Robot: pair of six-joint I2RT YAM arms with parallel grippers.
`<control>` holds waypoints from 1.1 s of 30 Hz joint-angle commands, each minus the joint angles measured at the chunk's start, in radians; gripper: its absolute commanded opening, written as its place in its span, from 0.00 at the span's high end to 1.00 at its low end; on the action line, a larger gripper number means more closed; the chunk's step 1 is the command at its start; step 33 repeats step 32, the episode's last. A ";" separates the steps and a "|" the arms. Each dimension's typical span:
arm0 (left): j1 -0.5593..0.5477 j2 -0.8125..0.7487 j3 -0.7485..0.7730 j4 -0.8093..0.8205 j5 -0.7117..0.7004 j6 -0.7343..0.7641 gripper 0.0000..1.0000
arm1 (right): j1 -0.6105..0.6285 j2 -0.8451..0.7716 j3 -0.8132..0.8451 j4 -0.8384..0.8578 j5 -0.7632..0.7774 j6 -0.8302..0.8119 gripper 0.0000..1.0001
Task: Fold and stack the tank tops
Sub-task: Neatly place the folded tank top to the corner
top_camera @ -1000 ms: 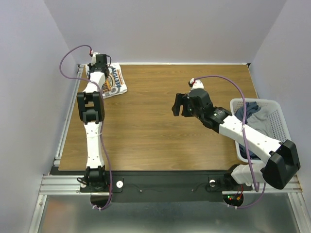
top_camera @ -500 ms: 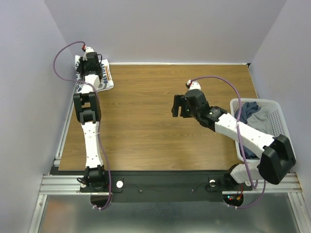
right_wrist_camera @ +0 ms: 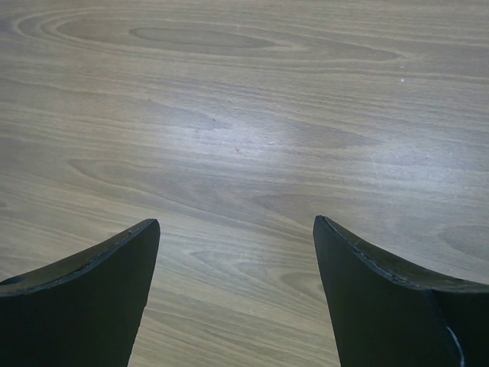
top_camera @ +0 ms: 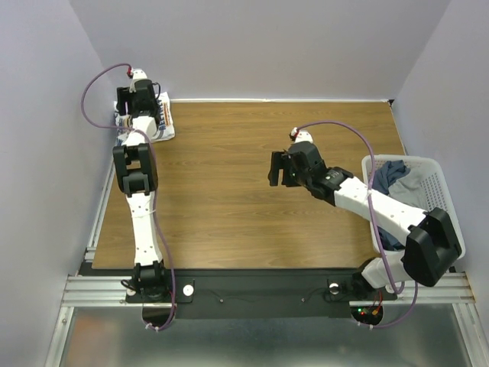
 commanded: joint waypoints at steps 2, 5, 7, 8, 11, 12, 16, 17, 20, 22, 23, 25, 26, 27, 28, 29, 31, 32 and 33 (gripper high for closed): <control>-0.100 -0.395 -0.182 -0.024 0.007 -0.185 0.25 | -0.006 -0.107 0.014 0.029 -0.027 0.019 0.11; -0.242 -0.613 -0.387 -0.053 0.044 -0.270 0.25 | -0.009 -0.151 0.005 0.029 -0.010 0.023 0.08; -0.366 -0.767 -0.490 -0.059 0.091 -0.353 0.22 | -0.008 -0.206 -0.002 0.026 0.004 0.020 0.06; -0.409 -0.812 -0.538 -0.068 0.085 -0.388 0.16 | -0.009 -0.226 -0.007 0.022 0.006 0.020 0.05; -0.617 -0.978 -0.752 -0.102 0.067 -0.475 0.15 | -0.011 -0.312 -0.033 0.010 0.009 0.028 0.00; -0.665 -1.057 -0.803 -0.108 0.076 -0.527 0.15 | -0.009 -0.348 -0.038 -0.002 0.007 0.029 0.00; -0.923 -1.216 -1.041 -0.137 0.050 -0.627 0.06 | -0.012 -0.409 -0.048 -0.057 0.047 0.036 0.00; -1.018 -1.243 -1.073 -0.151 0.026 -0.657 0.06 | -0.011 -0.420 -0.058 -0.076 0.061 0.045 0.00; -1.127 -1.325 -1.143 -0.204 0.007 -0.707 0.05 | -0.012 -0.480 -0.084 -0.093 0.108 0.052 0.00; -1.184 -1.378 -1.184 -0.264 0.010 -0.759 0.05 | -0.012 -0.506 -0.107 -0.108 0.124 0.056 0.00; -1.193 -1.394 -1.198 -0.284 0.024 -0.776 0.05 | -0.012 -0.515 -0.114 -0.114 0.141 0.060 0.00; -1.203 -1.451 -1.216 -0.309 0.045 -0.796 0.05 | -0.012 -0.543 -0.127 -0.129 0.154 0.063 0.00; -1.204 -1.466 -1.224 -0.312 0.077 -0.796 0.04 | -0.012 -0.547 -0.140 -0.134 0.165 0.065 0.00; -1.204 -1.496 -1.241 -0.317 0.085 -0.796 0.05 | -0.014 -0.553 -0.145 -0.139 0.167 0.063 0.00; -1.204 -1.509 -1.247 -0.320 0.087 -0.799 0.04 | -0.014 -0.555 -0.151 -0.140 0.168 0.062 0.00; -1.204 -1.517 -1.253 -0.323 0.099 -0.796 0.04 | -0.011 -0.555 -0.159 -0.140 0.177 0.063 0.00; -1.204 -1.524 -1.246 -0.352 0.101 -0.787 0.04 | -0.011 -0.556 -0.165 -0.142 0.191 0.068 0.00; -1.204 -1.523 -1.241 -0.363 0.101 -0.786 0.04 | -0.011 -0.560 -0.167 -0.142 0.203 0.071 0.00; -1.204 -1.523 -1.241 -0.363 0.101 -0.786 0.04 | -0.011 -0.560 -0.167 -0.142 0.203 0.071 0.00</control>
